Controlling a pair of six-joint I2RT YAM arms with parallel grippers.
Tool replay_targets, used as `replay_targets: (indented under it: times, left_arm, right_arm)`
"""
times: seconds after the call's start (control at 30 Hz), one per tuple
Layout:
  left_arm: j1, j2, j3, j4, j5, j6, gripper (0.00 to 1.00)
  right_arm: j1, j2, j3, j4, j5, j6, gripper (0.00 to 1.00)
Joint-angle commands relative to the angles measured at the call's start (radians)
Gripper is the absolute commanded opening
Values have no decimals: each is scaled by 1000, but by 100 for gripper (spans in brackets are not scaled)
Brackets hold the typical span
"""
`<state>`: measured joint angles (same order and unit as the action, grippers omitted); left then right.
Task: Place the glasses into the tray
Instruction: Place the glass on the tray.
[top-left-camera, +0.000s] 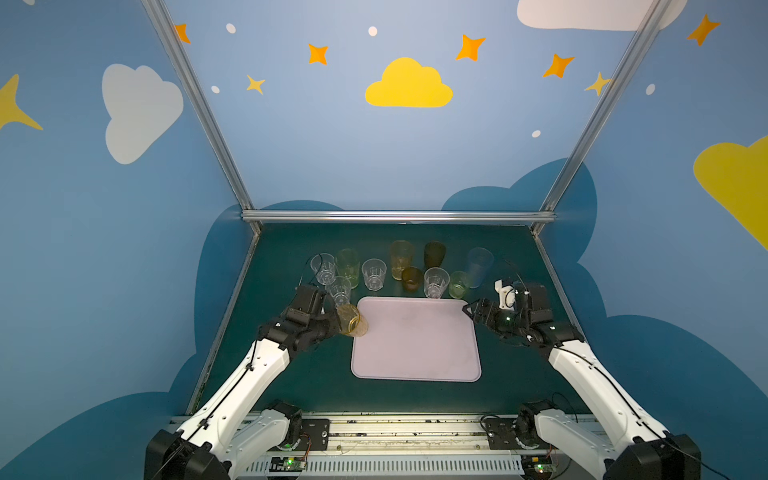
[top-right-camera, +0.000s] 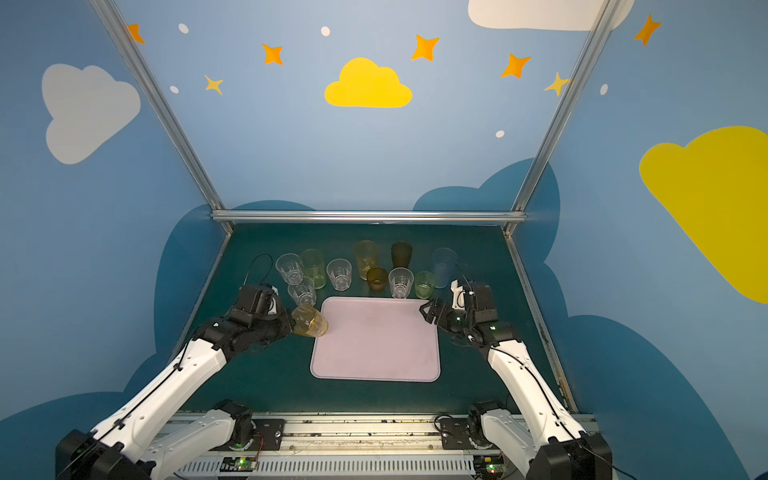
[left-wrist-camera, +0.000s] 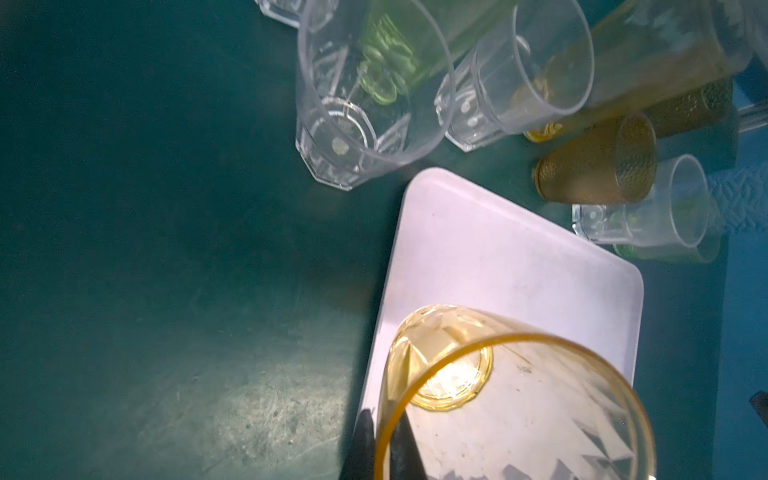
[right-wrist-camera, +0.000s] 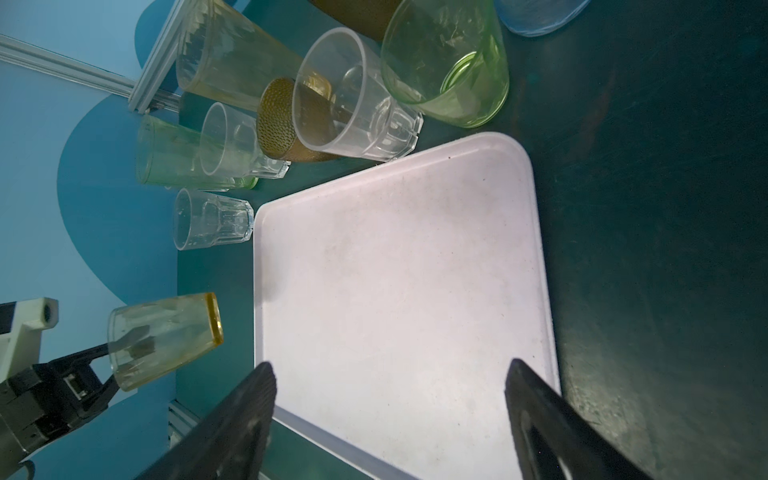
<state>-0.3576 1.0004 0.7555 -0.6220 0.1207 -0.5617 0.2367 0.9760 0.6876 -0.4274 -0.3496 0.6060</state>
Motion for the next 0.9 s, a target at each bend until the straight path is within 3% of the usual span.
replay_targets:
  times: [0.0,0.33,0.87]
  left_arm:
    - [-37,0,17,-45,9,-7,8]
    - [-193,69,63,-131,-97,-27,4]
    - [-349,148,43,-113,-210,-79,4]
  right_arm:
    - [7,-37,-40,18,-7,5,87]
    - [7,-89,-79,-5,11,5,87]
    - [7,-92,-104,15,-5,38,87]
